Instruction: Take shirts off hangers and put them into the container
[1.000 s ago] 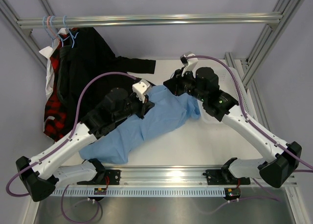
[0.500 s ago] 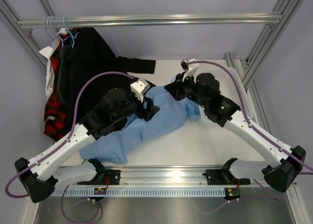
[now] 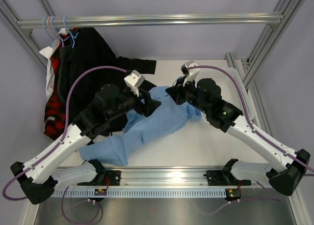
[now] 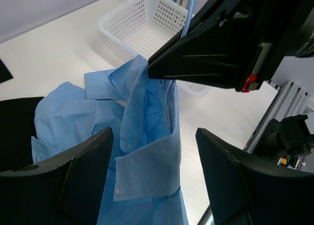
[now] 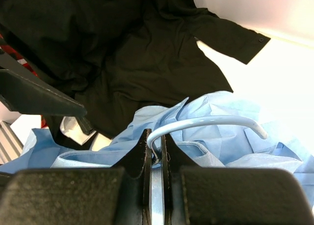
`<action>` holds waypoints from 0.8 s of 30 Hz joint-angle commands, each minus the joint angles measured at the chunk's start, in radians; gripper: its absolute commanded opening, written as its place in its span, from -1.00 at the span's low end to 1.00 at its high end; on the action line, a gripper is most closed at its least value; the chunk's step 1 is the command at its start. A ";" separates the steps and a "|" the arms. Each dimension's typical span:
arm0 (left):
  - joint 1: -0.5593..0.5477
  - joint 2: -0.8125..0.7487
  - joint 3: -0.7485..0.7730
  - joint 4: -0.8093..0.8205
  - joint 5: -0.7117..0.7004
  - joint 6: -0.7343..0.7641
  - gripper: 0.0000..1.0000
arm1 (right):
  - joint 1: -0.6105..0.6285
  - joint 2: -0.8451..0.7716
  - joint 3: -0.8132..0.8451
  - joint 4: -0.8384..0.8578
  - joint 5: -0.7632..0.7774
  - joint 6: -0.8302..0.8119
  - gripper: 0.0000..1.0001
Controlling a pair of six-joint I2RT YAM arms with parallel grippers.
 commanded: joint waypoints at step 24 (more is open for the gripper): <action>-0.003 -0.070 0.055 -0.182 0.030 -0.072 -1.00 | 0.022 -0.080 -0.071 0.053 0.172 0.022 -1.00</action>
